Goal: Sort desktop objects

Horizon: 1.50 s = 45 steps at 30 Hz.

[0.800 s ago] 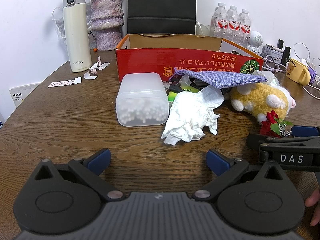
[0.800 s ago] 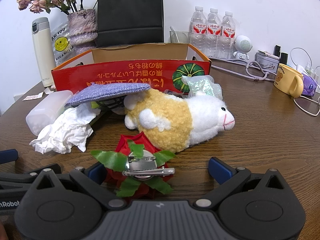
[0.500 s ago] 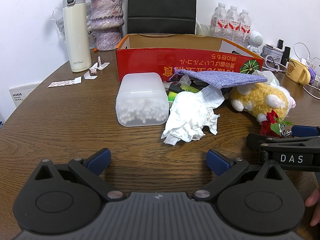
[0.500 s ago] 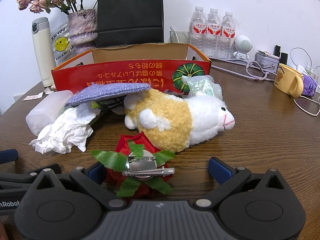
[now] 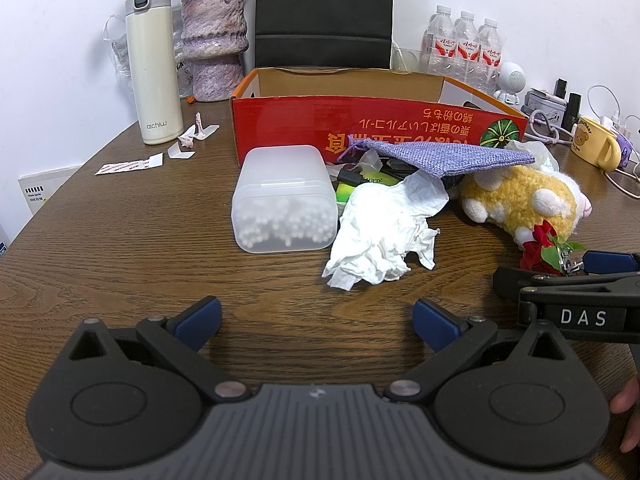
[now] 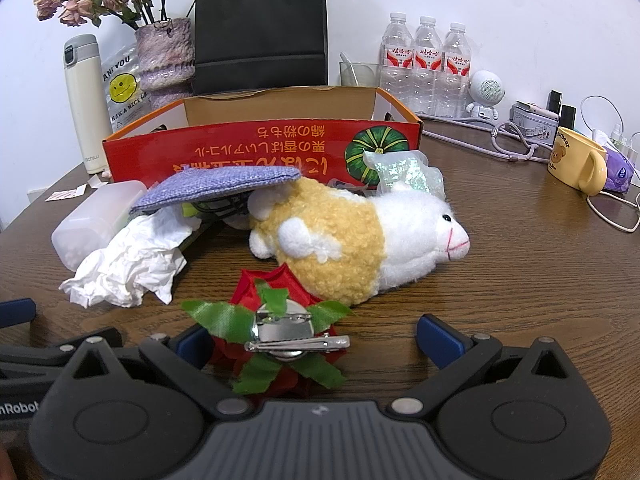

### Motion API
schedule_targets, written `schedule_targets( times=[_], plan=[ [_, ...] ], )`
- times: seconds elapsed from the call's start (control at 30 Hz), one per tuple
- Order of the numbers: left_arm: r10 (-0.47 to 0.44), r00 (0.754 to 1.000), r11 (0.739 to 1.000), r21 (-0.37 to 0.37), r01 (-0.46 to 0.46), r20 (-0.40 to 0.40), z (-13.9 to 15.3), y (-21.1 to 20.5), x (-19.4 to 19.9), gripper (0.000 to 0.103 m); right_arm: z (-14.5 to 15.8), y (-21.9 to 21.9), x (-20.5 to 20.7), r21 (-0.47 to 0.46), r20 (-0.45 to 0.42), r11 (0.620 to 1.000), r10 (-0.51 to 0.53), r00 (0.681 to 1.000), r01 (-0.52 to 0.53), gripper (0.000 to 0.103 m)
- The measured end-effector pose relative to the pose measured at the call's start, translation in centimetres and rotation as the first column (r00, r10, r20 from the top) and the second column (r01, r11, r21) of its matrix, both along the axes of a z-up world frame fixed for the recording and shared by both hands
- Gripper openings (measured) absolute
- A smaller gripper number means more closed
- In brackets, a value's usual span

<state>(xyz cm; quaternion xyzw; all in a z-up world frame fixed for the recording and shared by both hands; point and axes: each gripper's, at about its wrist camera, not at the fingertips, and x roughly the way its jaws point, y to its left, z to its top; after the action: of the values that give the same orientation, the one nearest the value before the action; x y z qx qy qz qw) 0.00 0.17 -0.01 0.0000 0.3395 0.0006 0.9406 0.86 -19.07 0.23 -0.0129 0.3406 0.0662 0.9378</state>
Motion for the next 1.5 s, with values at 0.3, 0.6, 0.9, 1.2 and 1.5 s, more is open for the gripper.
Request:
schedule_targets(
  times=[0.3,0.6,0.9,1.2,1.5],
  plan=[
    [0.000,1.000,1.000,0.001,0.000,0.000,0.0,-0.2,-0.1,0.103,0.1,-0.1,0.0,-0.002,0.000,1.000,0.000,1.000,0.000,0.103],
    [0.005,1.000,1.000,0.004,-0.005,0.000,0.2,-0.2,-0.5,0.103,0.0,-0.1,0.0,-0.006,0.000,1.000,-0.001,1.000,0.001,0.103],
    [0.001,1.000,1.000,0.006,-0.001,0.000,0.1,-0.3,-0.4,0.103,-0.1,0.0,-0.1,-0.009,-0.001,1.000,-0.006,1.000,0.006,0.103],
    [-0.012,1.000,1.000,-0.001,0.012,0.001,0.1,-0.3,0.0,0.103,0.2,-0.8,-0.3,-0.039,-0.007,0.996,0.080,0.997,-0.081,0.103],
    [-0.031,0.990,0.981,-0.187,0.057,0.139,3.8,2.9,-0.4,0.103,3.0,-4.0,-1.9,0.142,0.065,0.982,0.117,0.991,-0.125,0.094]
  ],
)
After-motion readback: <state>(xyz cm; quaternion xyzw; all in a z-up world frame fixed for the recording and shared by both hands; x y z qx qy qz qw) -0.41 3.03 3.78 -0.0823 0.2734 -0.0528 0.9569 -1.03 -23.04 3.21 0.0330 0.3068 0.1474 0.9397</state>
